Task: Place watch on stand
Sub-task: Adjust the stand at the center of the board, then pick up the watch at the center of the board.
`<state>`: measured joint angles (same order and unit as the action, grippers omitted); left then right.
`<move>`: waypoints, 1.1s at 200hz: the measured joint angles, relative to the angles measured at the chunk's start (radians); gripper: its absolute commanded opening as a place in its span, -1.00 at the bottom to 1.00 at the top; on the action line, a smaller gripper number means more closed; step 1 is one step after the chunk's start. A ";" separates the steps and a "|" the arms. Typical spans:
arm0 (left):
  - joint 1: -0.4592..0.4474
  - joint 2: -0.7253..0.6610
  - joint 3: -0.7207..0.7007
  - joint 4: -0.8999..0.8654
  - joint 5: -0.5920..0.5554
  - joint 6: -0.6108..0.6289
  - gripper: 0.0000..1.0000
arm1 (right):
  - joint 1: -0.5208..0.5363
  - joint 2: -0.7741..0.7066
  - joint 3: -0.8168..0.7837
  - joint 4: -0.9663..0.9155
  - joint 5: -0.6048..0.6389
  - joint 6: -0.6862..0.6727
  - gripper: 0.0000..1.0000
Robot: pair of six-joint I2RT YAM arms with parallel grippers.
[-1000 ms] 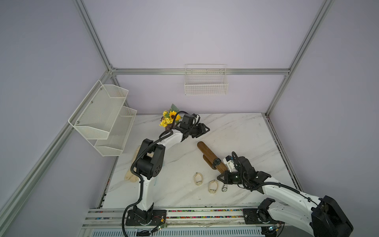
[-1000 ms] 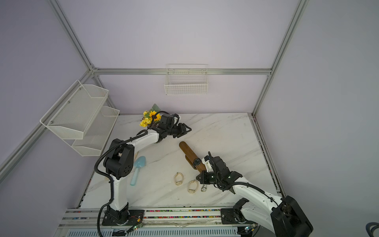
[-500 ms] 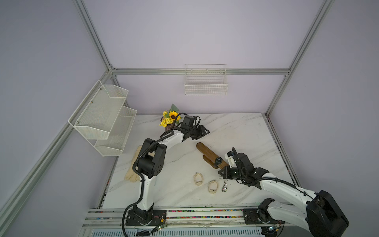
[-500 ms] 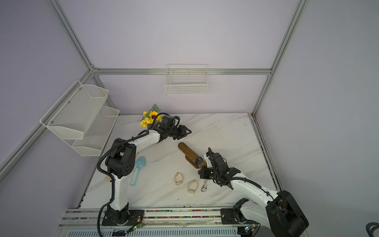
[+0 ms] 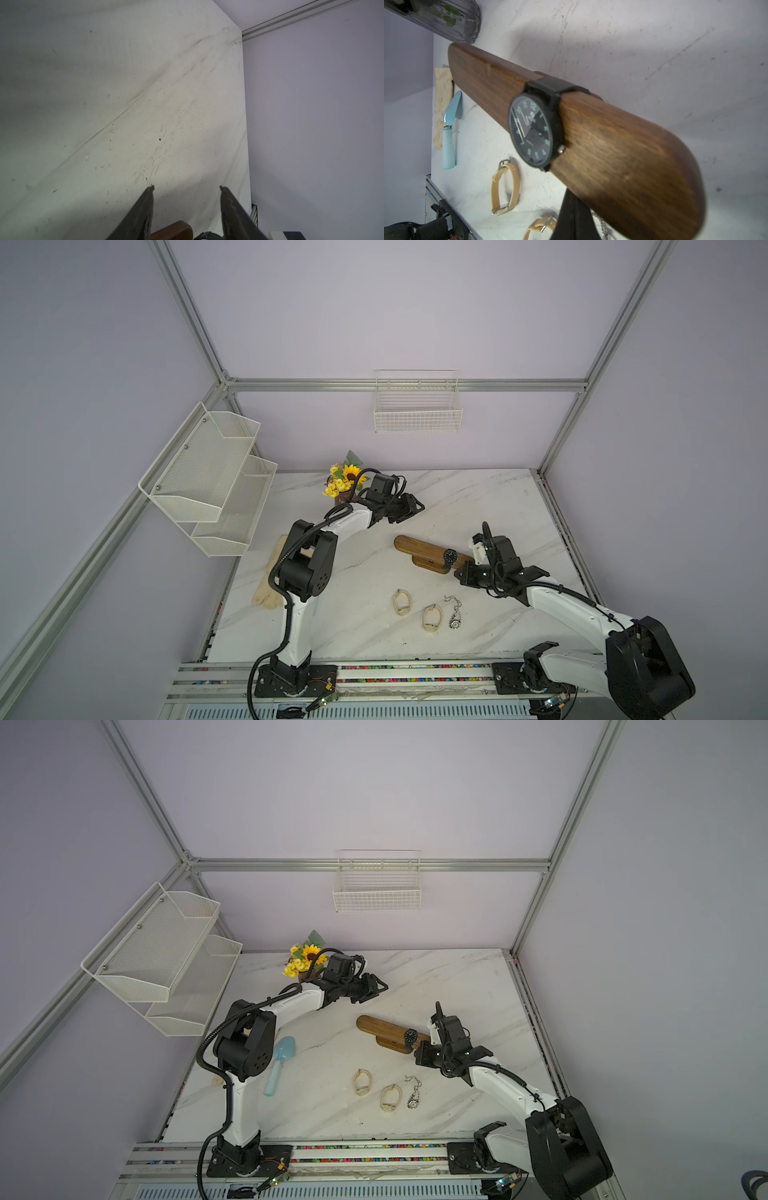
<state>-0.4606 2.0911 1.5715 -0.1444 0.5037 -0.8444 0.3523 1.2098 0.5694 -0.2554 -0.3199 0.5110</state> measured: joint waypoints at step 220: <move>0.132 -0.552 -0.409 -0.155 -0.123 0.100 0.62 | 0.465 -0.121 -0.012 -0.134 0.075 -0.010 0.01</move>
<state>-0.3283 1.5391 1.1625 -0.2993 0.3809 -0.7444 0.8169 1.0889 0.5575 -0.3893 -0.2451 0.5011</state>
